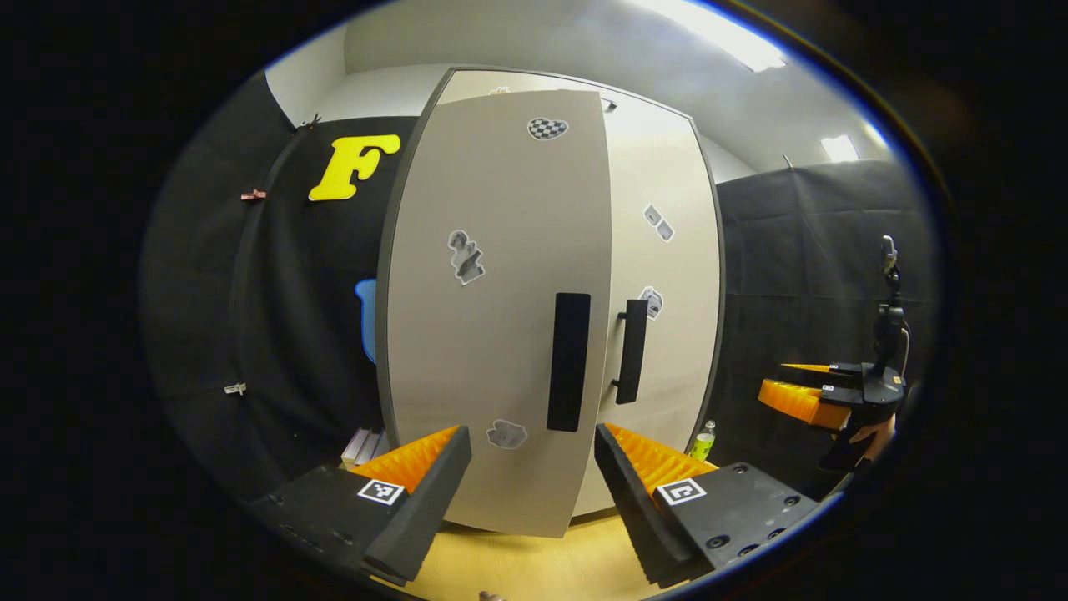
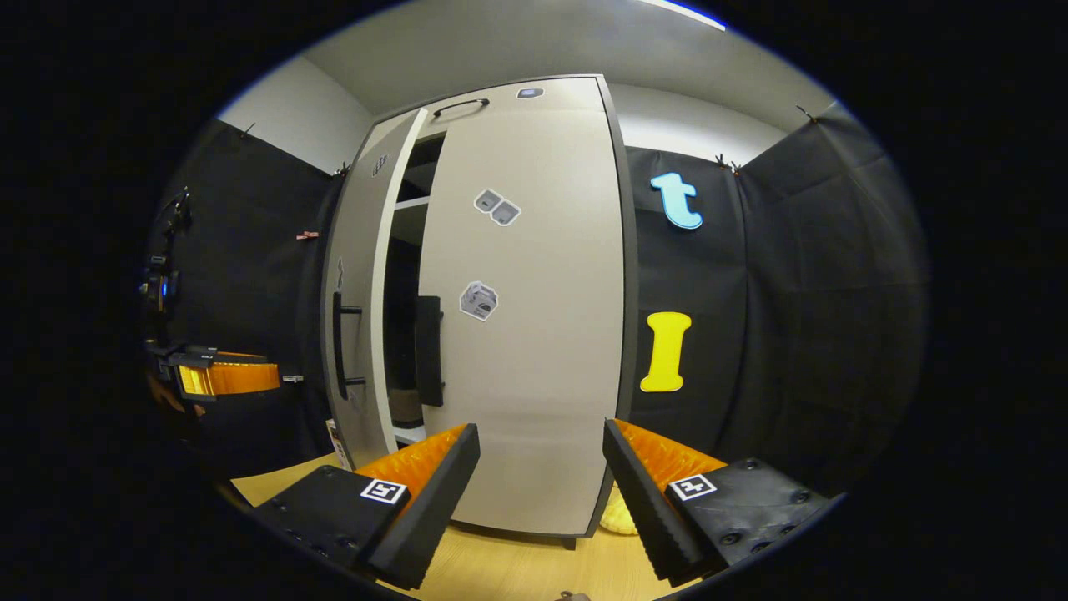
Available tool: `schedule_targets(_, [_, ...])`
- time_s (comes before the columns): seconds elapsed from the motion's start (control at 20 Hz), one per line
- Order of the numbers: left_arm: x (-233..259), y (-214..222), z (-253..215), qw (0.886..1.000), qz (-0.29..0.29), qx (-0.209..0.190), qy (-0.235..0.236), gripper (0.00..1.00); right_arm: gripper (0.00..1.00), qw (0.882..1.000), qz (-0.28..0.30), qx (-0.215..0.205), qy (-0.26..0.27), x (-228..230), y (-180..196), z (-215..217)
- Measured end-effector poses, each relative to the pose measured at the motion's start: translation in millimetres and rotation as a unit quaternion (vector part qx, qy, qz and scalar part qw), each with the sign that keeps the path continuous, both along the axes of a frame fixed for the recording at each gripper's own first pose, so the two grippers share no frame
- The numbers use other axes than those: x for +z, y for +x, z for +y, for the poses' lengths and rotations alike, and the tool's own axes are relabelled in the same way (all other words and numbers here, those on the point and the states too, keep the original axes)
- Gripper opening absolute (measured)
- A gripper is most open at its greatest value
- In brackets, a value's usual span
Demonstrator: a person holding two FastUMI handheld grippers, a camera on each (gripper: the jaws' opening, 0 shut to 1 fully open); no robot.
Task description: Grab one shoe with the right hand and put it into the shoe cabinet, grab the other shoe with the left hand and put it into the shoe cabinet; then close the right door with the right hand and the left door with the left hand.
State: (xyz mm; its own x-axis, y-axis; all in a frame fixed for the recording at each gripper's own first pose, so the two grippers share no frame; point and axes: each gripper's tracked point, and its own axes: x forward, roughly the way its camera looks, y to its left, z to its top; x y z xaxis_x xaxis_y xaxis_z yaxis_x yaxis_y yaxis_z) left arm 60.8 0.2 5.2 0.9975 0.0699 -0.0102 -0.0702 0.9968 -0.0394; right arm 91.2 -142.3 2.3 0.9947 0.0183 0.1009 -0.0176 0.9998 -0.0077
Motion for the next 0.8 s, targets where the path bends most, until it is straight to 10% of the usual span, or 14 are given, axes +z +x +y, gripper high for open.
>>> schedule_targets(0.8, [5.8,-33.5,-2.2,0.999,-0.002,-0.046,0.003,0.95,0.98,1.0,0.001,-0.026,-0.003,5.0,-50.0,36.5])
